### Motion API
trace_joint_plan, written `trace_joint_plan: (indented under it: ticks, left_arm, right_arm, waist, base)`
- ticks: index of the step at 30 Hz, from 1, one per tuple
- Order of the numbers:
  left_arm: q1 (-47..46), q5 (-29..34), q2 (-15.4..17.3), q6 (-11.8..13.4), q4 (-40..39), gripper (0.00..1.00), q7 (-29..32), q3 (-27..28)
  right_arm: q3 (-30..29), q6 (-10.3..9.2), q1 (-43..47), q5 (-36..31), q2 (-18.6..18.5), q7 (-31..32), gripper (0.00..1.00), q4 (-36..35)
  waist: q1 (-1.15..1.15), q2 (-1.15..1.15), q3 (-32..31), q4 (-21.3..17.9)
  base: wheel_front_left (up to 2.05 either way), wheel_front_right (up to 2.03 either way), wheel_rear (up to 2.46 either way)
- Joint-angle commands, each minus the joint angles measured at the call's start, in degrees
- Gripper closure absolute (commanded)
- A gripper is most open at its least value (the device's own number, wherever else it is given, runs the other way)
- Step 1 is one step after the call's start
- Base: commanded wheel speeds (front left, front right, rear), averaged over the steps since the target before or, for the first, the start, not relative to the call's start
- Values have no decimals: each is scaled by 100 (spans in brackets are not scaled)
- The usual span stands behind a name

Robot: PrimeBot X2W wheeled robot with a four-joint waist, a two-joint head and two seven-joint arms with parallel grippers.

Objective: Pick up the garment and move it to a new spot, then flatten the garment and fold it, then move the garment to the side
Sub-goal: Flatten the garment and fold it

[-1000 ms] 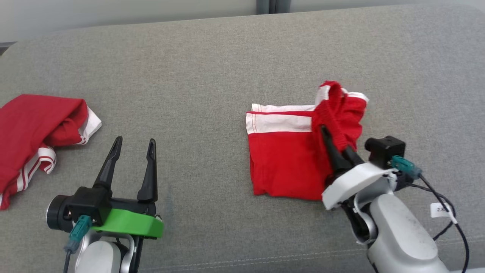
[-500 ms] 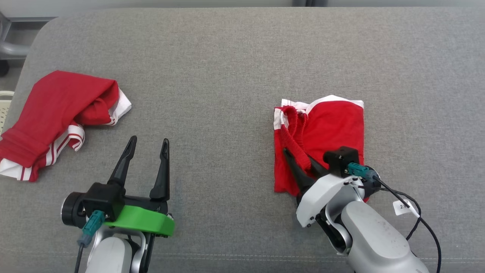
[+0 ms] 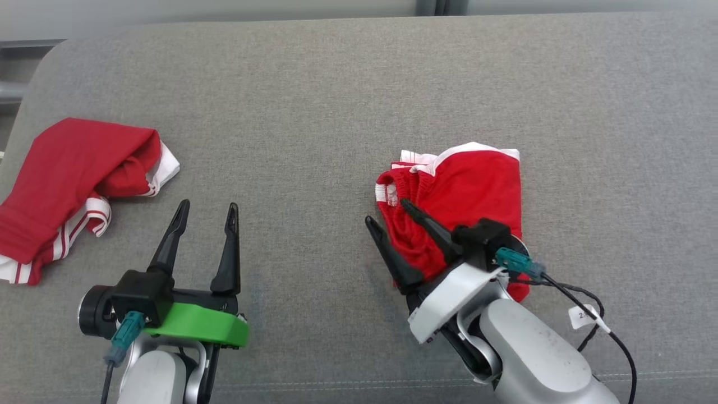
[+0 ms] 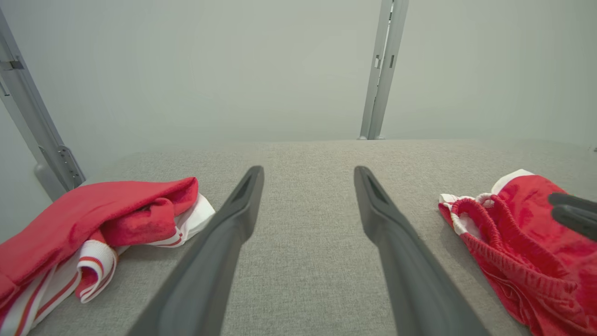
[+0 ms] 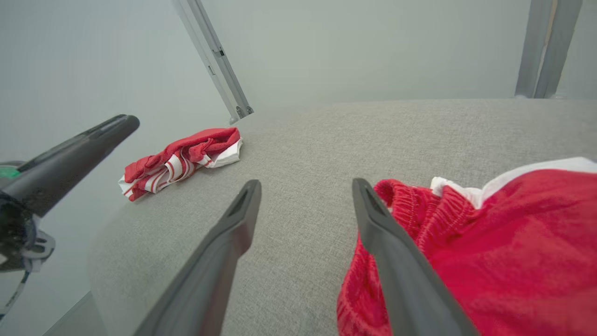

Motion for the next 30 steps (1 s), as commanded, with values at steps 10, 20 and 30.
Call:
trace_joint_plan:
  ticks: [10, 20, 30]
  left_arm:
    - [163, 71, 214, 131, -123, 0, 23, 100]
    - [412, 34, 299, 262, -210, 0, 86, 120]
    - [822, -75, 283, 492, -397, 0, 144, 240]
  right_arm:
    - [-1835, -1, 857, -610, -227, -83, 0, -1092]
    - [-3105, -2, 1532, -1138, -267, 140, 0, -1381]
    - [-3042, -2, 1867, -1242, -284, 371, 0, -1594]
  waist:
    - [0, 0, -314, -693]
    - [0, 0, -599, -887]
    - [0, 0, -790, -681]
  base:
    - [0, 0, 0]
    - [0, 0, 0]
    - [0, 0, 0]
